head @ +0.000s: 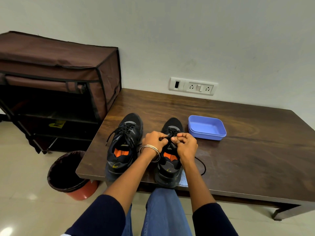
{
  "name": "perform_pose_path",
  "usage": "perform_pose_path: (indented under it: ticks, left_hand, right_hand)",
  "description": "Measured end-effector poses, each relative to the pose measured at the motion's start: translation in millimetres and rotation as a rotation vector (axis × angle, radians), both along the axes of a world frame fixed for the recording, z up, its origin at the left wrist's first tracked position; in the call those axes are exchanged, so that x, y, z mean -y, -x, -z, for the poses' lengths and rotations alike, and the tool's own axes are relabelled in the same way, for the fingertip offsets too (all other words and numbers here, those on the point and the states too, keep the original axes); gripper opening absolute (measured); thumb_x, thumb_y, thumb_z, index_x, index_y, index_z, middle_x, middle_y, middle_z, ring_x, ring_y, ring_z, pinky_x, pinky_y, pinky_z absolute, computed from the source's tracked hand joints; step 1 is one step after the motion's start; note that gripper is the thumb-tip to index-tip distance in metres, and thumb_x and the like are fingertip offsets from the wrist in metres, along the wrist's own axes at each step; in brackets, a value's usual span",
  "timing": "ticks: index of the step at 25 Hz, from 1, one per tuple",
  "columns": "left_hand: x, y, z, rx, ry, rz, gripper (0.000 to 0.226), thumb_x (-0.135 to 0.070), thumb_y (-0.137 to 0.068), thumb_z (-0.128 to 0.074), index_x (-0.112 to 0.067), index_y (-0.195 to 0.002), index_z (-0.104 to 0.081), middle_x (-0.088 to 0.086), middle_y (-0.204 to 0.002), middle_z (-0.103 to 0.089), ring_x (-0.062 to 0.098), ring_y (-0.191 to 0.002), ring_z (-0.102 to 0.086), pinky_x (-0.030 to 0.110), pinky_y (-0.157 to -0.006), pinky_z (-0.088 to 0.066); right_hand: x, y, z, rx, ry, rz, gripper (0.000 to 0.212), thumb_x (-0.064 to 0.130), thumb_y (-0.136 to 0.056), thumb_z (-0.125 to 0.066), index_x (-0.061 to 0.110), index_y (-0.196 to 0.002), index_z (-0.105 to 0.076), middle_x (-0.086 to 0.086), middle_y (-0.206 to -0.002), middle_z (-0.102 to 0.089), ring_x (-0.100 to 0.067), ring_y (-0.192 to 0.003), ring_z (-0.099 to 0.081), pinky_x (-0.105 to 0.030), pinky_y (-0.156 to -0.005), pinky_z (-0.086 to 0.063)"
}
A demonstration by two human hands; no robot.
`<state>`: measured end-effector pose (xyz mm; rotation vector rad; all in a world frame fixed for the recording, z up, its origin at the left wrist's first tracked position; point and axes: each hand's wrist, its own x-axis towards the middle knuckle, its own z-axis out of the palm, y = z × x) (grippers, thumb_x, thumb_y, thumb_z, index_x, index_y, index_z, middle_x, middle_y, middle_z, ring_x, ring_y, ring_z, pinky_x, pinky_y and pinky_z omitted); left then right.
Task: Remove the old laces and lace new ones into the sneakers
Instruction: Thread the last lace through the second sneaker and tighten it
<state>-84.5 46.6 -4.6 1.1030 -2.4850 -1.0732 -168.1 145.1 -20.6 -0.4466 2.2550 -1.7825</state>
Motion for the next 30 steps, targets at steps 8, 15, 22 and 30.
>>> perform_pose_path:
  ticks: [8, 15, 22, 30]
  left_hand:
    - [3.0, -0.9, -1.0, 0.028, 0.048, 0.061, 0.028, -0.039, -0.089, -0.061, -0.034, -0.116, -0.068, -0.003, -0.116, -0.069, 0.02, -0.11, -0.06, 0.029, -0.087, -0.044]
    - [7.3, 14.3, -9.0, 0.053, 0.016, -0.04, 0.025, -0.044, -0.088, -0.061, -0.024, -0.08, -0.073, 0.005, -0.088, -0.072, 0.025, -0.088, -0.065, 0.03, -0.073, -0.048]
    - [6.9, 32.1, -7.9, 0.075, -0.042, -0.084, 0.023, -0.035, -0.081, -0.069, -0.021, -0.063, -0.067, 0.008, -0.083, -0.069, 0.03, -0.082, -0.065, 0.033, -0.07, -0.052]
    - [9.9, 29.8, -9.0, 0.086, -0.029, -0.051, 0.014, -0.031, -0.082, -0.07, -0.02, -0.076, -0.074, 0.005, -0.09, -0.072, 0.026, -0.087, -0.066, 0.034, -0.077, -0.054]
  right_hand:
    - [5.2, -2.5, -2.5, -0.109, -0.073, 0.025, 0.024, -0.012, -0.078, -0.069, 0.007, -0.082, -0.055, -0.008, -0.068, -0.066, 0.0, -0.063, -0.063, -0.007, -0.065, -0.05]
    - [0.6, -4.1, -1.5, -0.155, -0.061, -0.047, 0.029, -0.02, -0.08, -0.059, 0.007, -0.091, -0.057, -0.005, -0.067, -0.069, -0.002, -0.062, -0.067, -0.013, -0.067, -0.053]
    - [-7.6, 4.8, -8.4, -0.166, -0.223, -0.2, 0.046, -0.005, -0.085, -0.063, 0.008, -0.128, -0.055, -0.003, -0.086, -0.074, -0.007, -0.086, -0.067, -0.018, -0.085, -0.05]
    - [3.6, -9.9, -16.9, -0.191, -0.163, 0.002, 0.048, -0.009, -0.079, -0.059, 0.014, -0.12, -0.047, -0.009, -0.082, -0.066, -0.022, -0.075, -0.064, -0.042, -0.077, -0.055]
